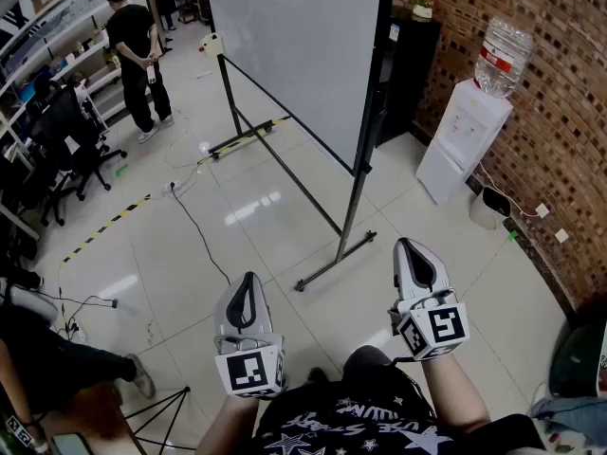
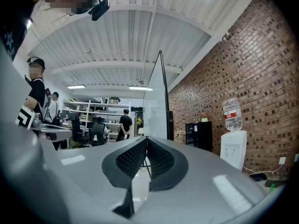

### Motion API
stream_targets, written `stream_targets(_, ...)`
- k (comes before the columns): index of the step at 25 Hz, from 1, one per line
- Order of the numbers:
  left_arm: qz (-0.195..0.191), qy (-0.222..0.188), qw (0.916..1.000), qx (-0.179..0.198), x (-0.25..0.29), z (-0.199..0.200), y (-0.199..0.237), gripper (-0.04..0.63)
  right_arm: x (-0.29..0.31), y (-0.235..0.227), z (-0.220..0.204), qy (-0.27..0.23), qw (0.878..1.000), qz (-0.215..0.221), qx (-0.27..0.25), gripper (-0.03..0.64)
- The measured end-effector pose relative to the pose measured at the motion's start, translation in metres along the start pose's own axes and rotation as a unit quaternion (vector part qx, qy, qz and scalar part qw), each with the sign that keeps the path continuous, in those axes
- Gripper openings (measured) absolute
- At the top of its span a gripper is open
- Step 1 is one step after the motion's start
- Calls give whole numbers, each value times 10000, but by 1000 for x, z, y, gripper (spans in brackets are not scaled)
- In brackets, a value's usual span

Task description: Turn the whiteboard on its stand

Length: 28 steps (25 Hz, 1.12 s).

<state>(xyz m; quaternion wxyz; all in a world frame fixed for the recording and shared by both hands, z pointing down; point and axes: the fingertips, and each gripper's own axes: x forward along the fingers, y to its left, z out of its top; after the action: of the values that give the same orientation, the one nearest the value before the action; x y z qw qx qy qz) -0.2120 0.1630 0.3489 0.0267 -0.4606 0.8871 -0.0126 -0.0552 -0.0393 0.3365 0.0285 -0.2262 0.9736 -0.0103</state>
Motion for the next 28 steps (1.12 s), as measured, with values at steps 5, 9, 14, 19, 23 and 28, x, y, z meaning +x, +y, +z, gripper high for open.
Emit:
stream_targets(5,-87,159,9998,33,23,-19,1,6,28,-20,-14,51,9999,-62,-84,11)
stream_targets(9,71,114,9999,82,56,-19,1,6,64,-48,-19,-24,9999,-117,-51,19)
stream_targets(14,180,95,9995,241,110,-8,-5,6,122,-78,-22,0,9999,65,84,55)
stream_targets(19,334,28,9989,316,166,7,-5,5,178,-82,-32,212,9979,613,47,187)
stream_targets(23,441,35,9984,345,193,14,-14,5,210,-84,-35,331,9955,885,-49,257)
stream_targets(28,494,138,9980,374,218,7,-22,6,246,-83,-38,463,9919,1179,40,299)
